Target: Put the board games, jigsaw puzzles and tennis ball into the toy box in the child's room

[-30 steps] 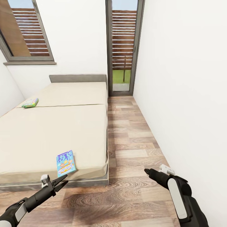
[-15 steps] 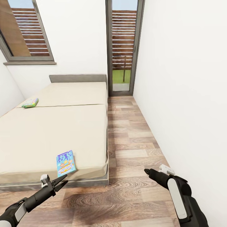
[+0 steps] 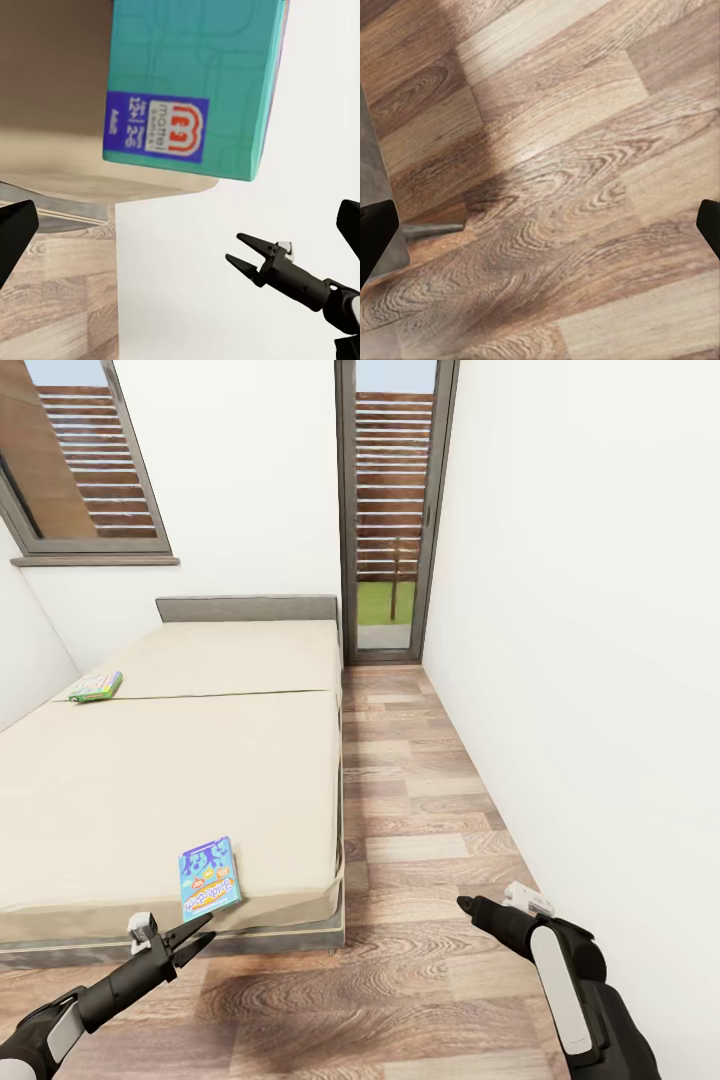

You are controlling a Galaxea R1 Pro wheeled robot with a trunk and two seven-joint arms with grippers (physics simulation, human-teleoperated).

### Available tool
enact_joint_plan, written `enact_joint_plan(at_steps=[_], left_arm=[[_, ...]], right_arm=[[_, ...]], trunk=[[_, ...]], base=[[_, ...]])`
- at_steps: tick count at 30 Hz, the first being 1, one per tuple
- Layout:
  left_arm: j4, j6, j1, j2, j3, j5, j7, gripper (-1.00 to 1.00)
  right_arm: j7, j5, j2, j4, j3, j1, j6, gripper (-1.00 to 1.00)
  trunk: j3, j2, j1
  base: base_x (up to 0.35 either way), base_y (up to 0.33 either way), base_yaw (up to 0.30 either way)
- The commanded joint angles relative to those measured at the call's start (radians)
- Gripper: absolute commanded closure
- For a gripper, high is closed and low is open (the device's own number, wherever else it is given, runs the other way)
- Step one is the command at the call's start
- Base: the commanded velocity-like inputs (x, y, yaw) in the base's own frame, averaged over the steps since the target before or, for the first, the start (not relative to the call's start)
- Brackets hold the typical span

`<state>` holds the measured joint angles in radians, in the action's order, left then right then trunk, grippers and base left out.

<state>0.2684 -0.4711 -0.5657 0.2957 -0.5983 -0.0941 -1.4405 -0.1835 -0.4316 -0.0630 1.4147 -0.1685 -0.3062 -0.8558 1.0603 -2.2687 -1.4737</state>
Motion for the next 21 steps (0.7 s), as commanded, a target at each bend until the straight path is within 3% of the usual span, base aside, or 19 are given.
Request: enact_joint_plan(at_steps=[1,9,21], left_arm=[[0.000,-0.011,0.000,0.000,0.002,-0.004,-0.003,-1.00],[0.000,-0.011,0.000,0.000,0.002,-0.004,-0.004,-1.00],[0.000,-0.011,0.000,0.000,0.002,-0.004,-0.005,-1.00]], right_arm=[[-0.008,-0.010,-0.001,0.000,-0.001,-0.001,-0.003,-1.00],[-0.008,-0.009,-0.001,-0.006,0.001,-0.001,-0.003,-1.00],[-0.009,-0.007,-0.001,-0.012,0.003,-0.001,-0.001,-1.00]], trunk=[[0.001,0.000,0.000],[-0.018,0.042,0.023],[-0.018,0.042,0.023]], base=[[0.000,0.000,0.000],[0.000,0.000,0.000],[0.000,0.000,0.000]])
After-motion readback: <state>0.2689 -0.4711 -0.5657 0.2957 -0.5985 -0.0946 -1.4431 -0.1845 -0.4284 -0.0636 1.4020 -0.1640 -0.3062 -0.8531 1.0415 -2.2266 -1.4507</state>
